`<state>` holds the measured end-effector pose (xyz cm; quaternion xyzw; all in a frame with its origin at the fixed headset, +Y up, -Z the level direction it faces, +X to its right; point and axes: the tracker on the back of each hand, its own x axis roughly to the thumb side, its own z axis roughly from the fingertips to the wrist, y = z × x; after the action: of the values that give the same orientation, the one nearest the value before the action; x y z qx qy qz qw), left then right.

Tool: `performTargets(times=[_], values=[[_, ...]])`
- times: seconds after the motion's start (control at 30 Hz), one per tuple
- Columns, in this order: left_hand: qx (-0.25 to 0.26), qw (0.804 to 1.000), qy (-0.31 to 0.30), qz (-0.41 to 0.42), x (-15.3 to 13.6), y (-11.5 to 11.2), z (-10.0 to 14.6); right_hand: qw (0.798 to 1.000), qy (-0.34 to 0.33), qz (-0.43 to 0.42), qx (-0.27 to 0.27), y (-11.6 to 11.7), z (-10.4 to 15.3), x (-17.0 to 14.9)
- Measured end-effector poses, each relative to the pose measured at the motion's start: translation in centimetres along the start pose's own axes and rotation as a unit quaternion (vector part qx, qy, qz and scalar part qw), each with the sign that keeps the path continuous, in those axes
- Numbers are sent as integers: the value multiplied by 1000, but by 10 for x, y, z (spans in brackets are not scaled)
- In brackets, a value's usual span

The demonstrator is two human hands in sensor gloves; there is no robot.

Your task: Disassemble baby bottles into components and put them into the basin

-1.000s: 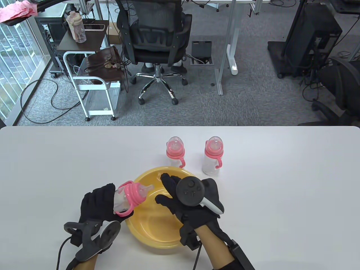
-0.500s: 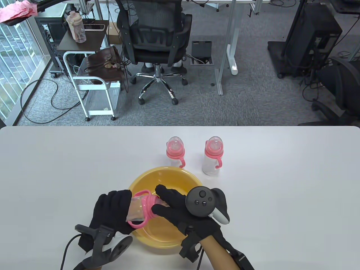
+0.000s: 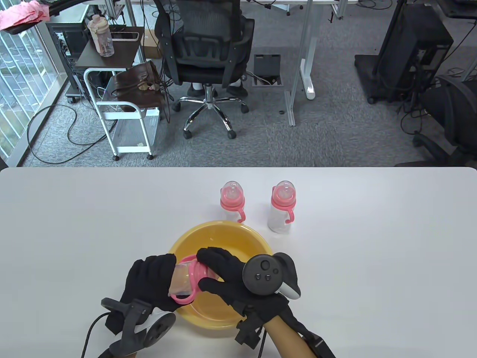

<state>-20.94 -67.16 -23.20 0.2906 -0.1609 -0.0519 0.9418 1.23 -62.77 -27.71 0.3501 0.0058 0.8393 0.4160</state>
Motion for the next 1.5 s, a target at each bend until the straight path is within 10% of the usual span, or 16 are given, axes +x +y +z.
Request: performTargets(times=[0.97, 1.5], values=[[22, 1000, -6, -12, 2, 4, 1, 997, 62, 10, 49, -1, 0, -4], [10, 1000, 18, 2, -4, 3, 0, 997, -28, 30, -65, -18, 5, 19]])
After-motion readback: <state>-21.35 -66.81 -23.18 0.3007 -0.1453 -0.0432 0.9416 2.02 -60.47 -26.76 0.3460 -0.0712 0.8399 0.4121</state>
